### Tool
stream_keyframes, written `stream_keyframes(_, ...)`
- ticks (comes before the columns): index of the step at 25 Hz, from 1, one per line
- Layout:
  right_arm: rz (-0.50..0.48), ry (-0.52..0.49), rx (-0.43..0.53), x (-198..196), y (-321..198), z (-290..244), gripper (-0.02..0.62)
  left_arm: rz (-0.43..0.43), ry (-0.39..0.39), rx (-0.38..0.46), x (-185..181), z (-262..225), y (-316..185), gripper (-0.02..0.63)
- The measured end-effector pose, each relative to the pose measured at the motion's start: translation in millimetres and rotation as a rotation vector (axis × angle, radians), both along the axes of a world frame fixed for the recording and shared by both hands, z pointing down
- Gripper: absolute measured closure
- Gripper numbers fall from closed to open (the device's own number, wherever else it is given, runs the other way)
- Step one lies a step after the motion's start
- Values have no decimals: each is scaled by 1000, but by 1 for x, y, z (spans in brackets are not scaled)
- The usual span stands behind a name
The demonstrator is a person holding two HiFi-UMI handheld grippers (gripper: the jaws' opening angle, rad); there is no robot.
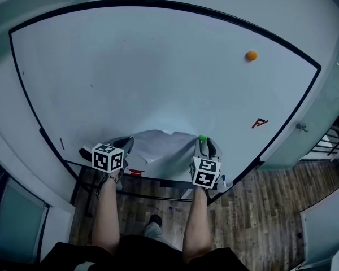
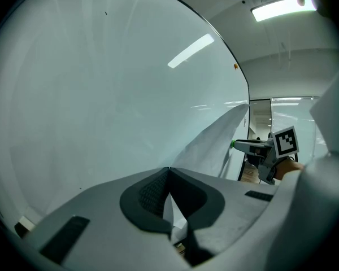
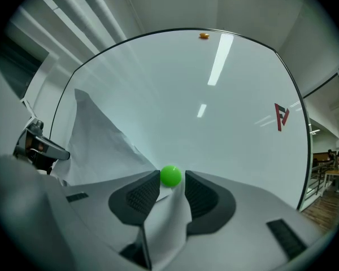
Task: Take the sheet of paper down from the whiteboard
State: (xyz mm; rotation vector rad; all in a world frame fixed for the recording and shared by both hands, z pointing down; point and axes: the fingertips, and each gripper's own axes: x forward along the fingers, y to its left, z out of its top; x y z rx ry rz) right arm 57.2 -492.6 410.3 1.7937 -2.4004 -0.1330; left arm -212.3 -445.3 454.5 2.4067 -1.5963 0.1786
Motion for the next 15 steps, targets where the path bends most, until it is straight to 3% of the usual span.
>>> stream_keyframes(15,43,-10,-45,13,47,20,460,-5,-45,-16,-8,5,43,584)
